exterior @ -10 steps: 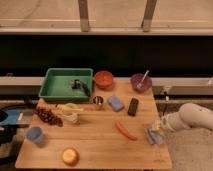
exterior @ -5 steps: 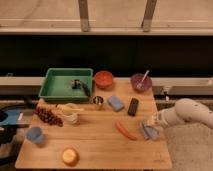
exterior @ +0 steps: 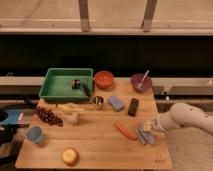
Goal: Wipe table surface with towel
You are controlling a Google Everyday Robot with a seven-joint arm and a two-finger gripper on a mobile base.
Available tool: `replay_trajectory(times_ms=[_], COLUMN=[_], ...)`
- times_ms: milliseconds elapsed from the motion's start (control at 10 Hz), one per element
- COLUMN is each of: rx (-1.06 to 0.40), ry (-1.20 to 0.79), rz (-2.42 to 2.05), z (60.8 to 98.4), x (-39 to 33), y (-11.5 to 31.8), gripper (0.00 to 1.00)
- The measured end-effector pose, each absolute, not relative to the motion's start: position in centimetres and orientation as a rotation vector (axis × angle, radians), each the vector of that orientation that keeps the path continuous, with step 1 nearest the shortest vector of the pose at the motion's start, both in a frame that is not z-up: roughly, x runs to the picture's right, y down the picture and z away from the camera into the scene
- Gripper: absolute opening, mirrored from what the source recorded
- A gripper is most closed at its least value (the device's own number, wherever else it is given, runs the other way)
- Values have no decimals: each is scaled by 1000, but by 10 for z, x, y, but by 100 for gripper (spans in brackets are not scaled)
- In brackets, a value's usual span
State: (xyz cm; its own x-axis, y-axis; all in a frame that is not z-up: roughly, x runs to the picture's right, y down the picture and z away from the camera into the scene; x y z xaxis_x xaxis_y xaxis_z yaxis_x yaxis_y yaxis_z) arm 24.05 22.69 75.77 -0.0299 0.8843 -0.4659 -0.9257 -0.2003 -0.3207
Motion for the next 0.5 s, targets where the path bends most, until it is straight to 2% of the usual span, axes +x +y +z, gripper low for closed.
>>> replay_trajectory(times_ms=[300,500], rx=[-628,-582], ry=[163,178], rz=[1694,1730], z=[754,763], x=[274,292], y=[248,231], gripper=[0,0])
